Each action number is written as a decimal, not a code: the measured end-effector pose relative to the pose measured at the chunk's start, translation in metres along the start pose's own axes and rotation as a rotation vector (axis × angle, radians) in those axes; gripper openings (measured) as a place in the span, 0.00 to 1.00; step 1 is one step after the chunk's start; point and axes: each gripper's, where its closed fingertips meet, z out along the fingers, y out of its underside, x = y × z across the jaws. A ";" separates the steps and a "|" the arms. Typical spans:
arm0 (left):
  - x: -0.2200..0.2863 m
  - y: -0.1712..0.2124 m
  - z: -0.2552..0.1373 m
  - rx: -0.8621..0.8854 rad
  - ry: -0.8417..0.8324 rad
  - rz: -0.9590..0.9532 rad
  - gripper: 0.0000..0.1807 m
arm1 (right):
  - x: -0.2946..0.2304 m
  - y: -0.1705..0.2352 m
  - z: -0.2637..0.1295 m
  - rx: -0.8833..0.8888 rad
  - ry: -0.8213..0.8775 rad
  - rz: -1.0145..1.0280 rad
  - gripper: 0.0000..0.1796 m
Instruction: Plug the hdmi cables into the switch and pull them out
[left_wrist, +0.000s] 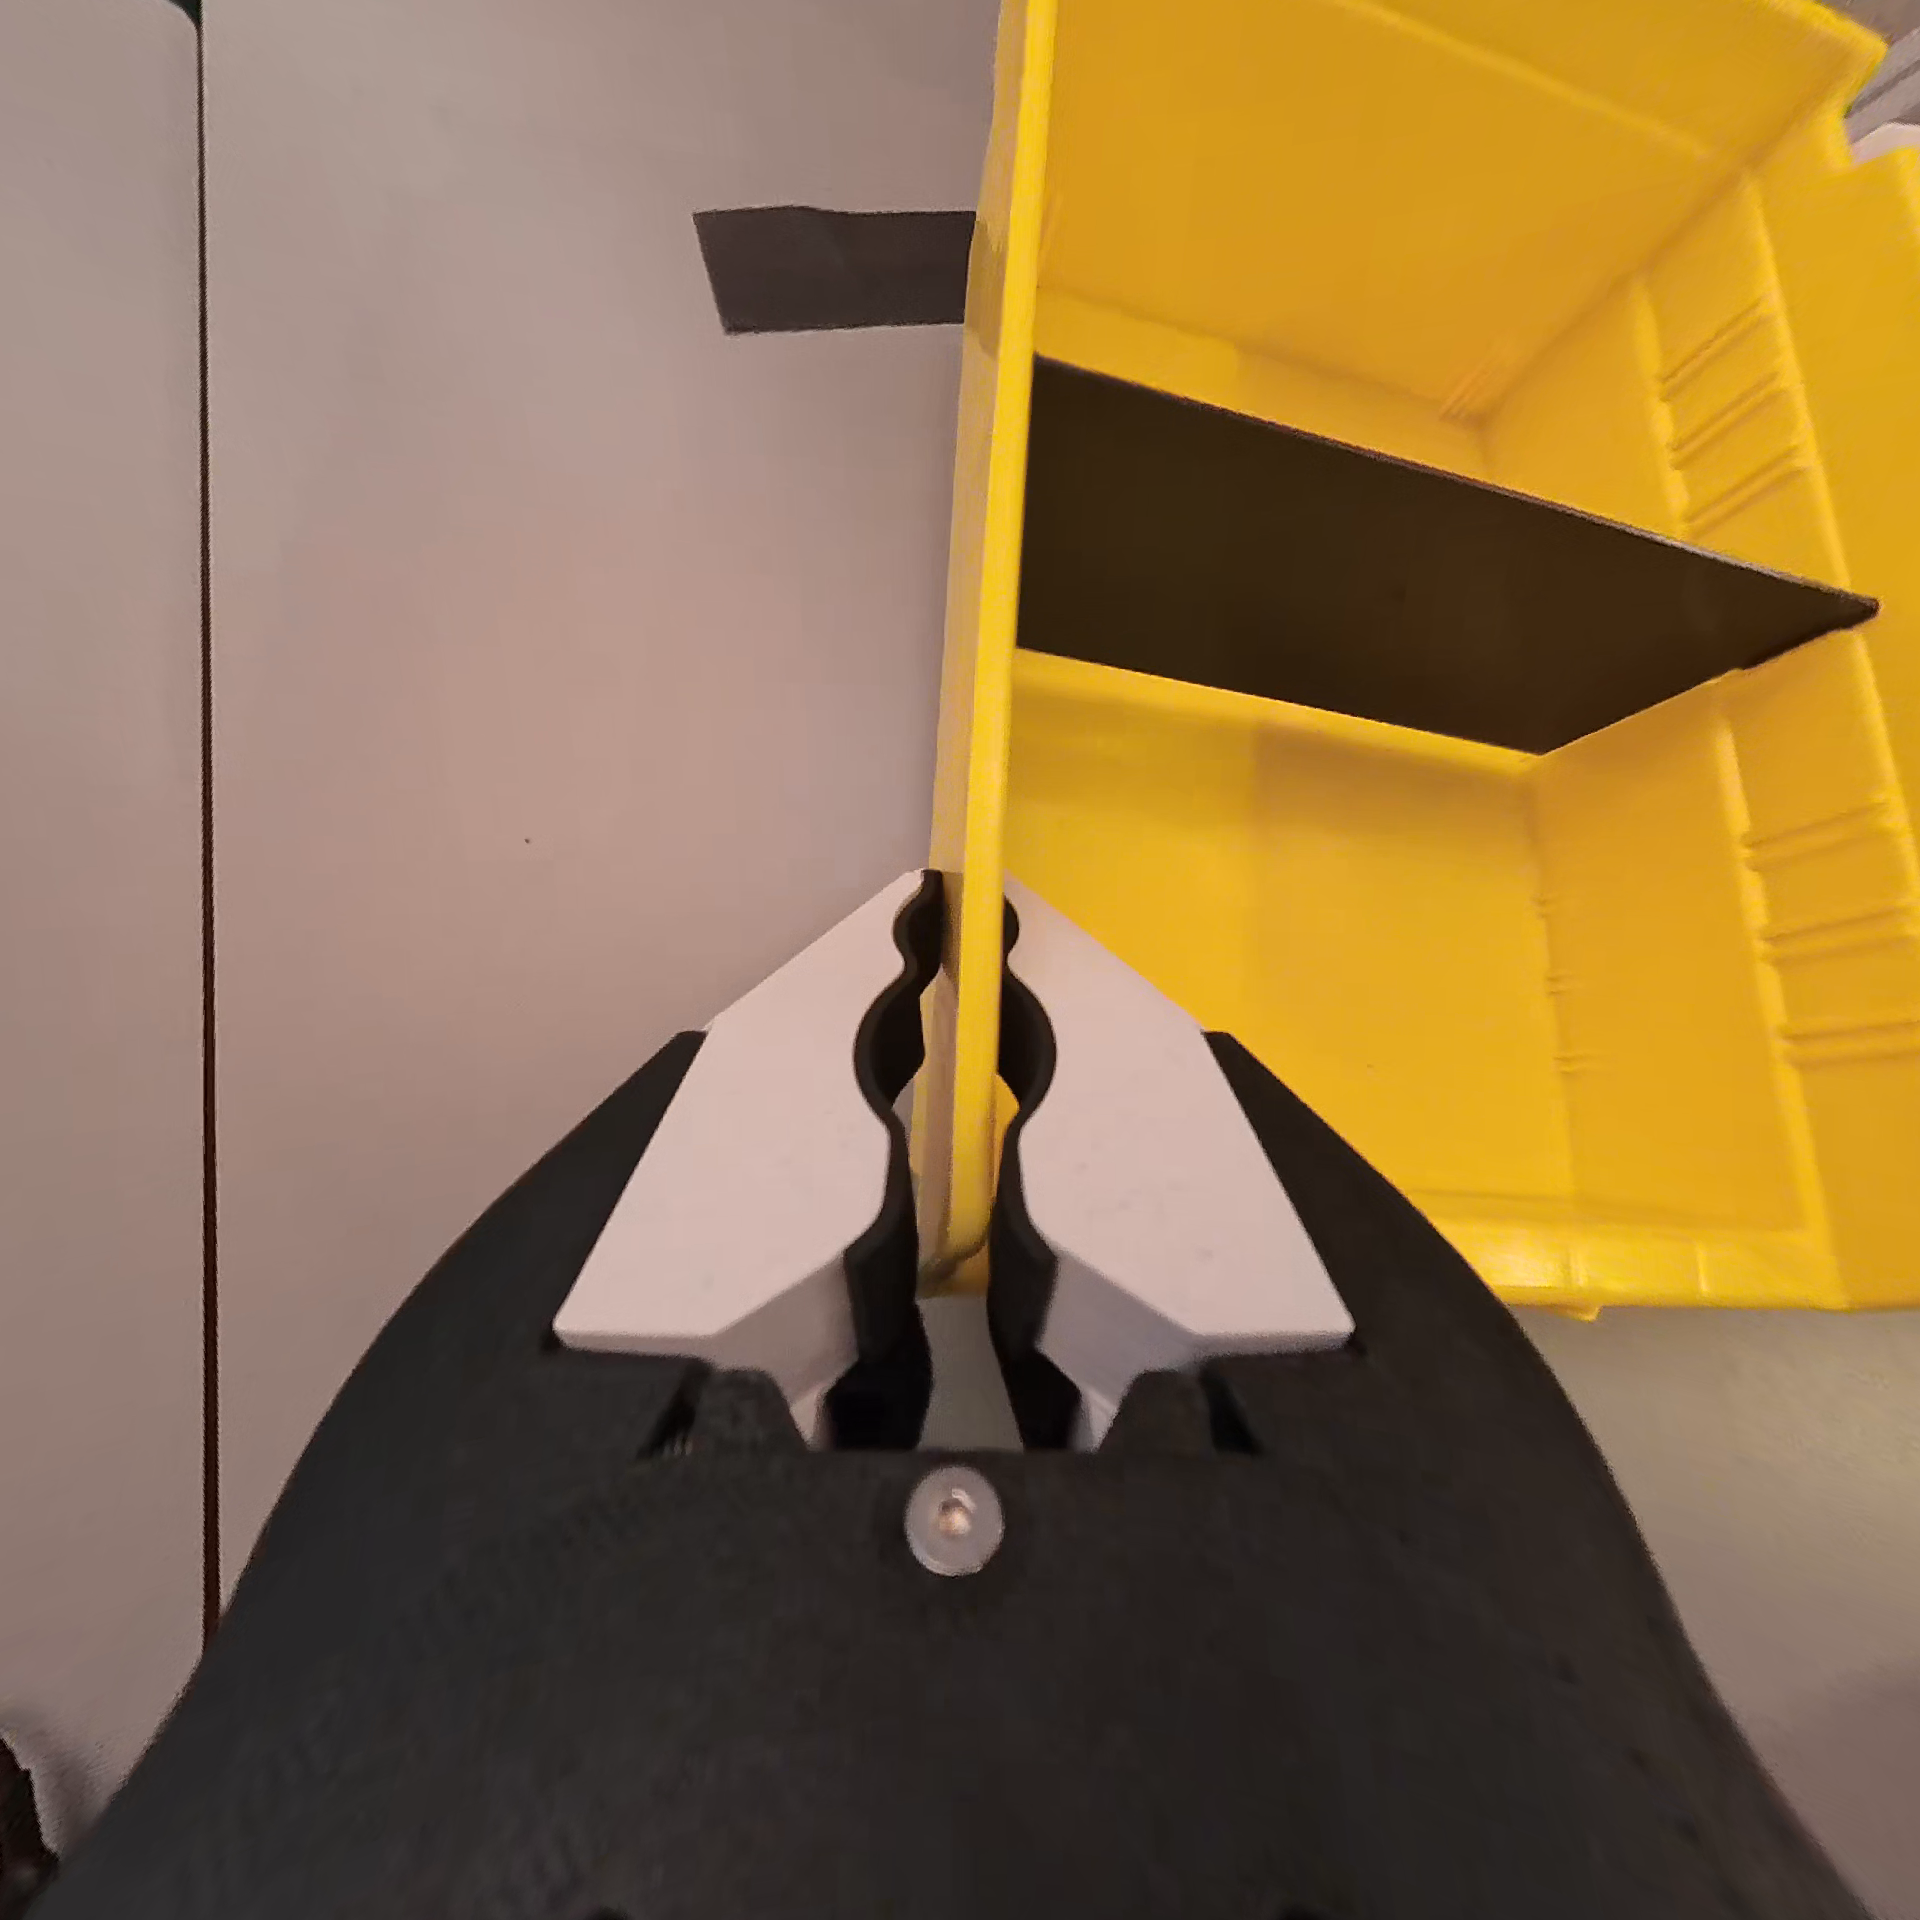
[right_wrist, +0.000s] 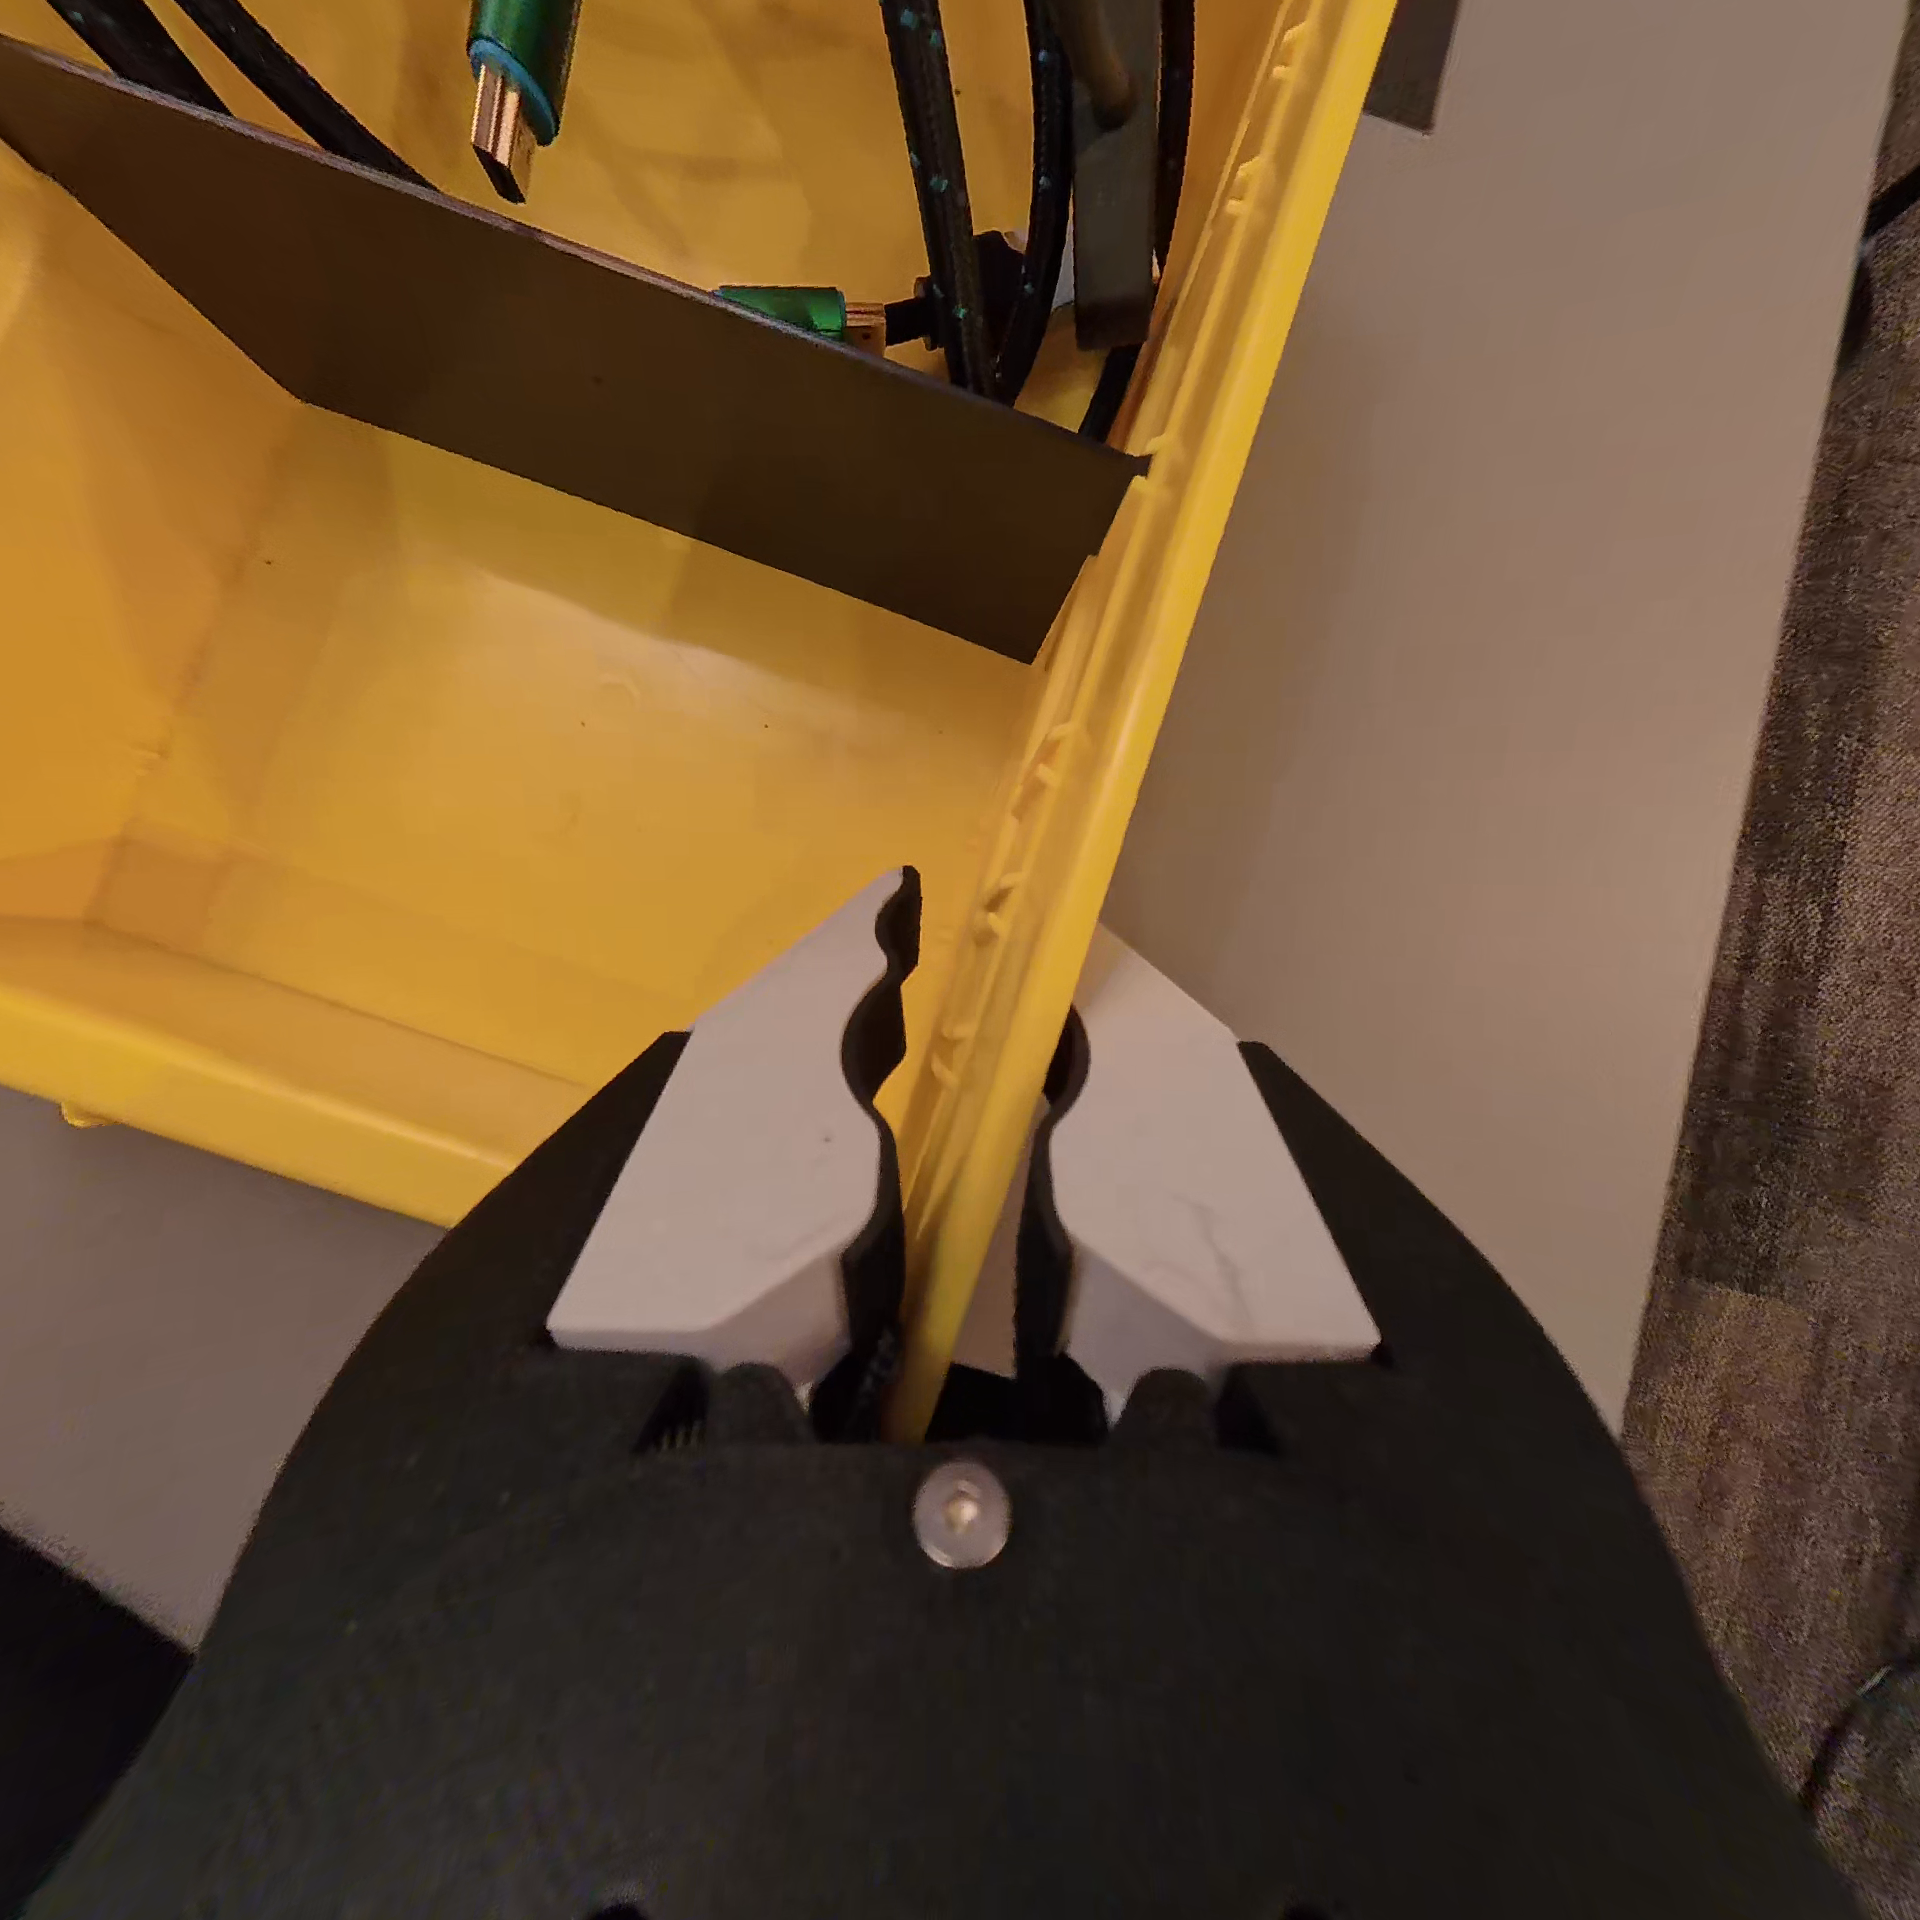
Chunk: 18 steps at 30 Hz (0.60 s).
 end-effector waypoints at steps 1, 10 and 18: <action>0.001 -0.001 -0.001 0.003 -0.001 0.005 0.02 | -0.009 0.002 -0.002 0.004 -0.008 -0.002 0.08; 0.011 -0.015 -0.008 0.055 0.005 0.039 0.02 | -0.082 0.016 -0.016 0.011 -0.059 -0.073 0.07; 0.014 -0.027 -0.023 0.102 0.011 0.046 0.02 | -0.138 0.014 -0.019 0.016 -0.120 -0.140 0.08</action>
